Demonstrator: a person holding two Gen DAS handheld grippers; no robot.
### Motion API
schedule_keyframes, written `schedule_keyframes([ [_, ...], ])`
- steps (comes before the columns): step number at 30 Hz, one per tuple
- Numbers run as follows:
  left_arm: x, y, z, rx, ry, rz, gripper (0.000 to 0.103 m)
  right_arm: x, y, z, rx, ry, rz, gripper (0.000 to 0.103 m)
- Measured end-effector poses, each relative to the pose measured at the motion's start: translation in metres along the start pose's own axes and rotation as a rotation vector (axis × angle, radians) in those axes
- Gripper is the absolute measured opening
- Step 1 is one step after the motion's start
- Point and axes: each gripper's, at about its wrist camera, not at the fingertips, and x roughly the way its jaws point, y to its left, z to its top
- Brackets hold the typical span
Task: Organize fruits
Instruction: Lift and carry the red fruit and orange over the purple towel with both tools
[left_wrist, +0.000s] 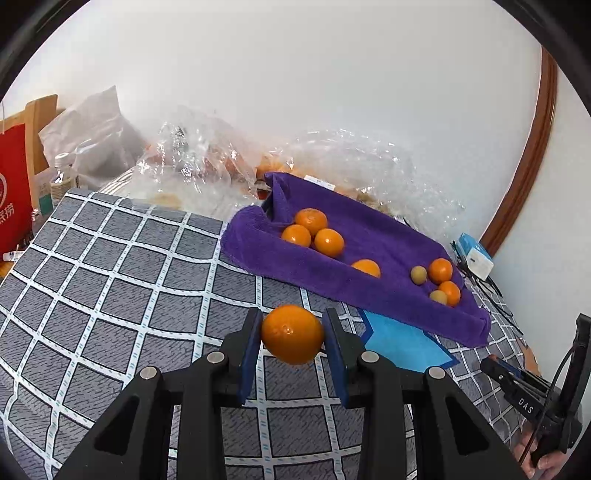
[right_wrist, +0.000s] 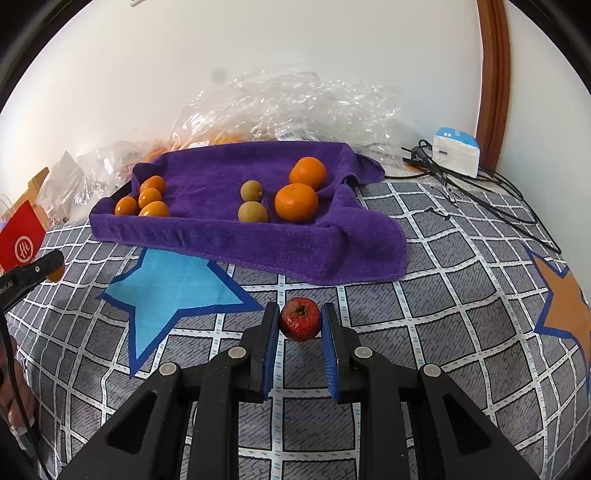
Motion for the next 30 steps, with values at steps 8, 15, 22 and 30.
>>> schedule_keyframes([
  [8, -0.005, -0.001, 0.0, 0.002, -0.032, 0.014, 0.032, 0.001, 0.0, 0.0, 0.01, 0.014, 0.02, 0.022],
  [15, -0.01, -0.005, -0.001, 0.028, -0.056, 0.023, 0.032, -0.012, 0.008, 0.004, -0.007, 0.004, 0.049, 0.022],
  [22, -0.012, -0.006, 0.003, 0.027, -0.051, 0.036, 0.032, -0.03, 0.021, 0.018, -0.073, -0.018, 0.046, 0.022],
  [30, -0.028, 0.001, 0.03, -0.017, -0.029, 0.025, 0.032, -0.033, 0.023, 0.036, -0.087, -0.028, 0.037, 0.022],
])
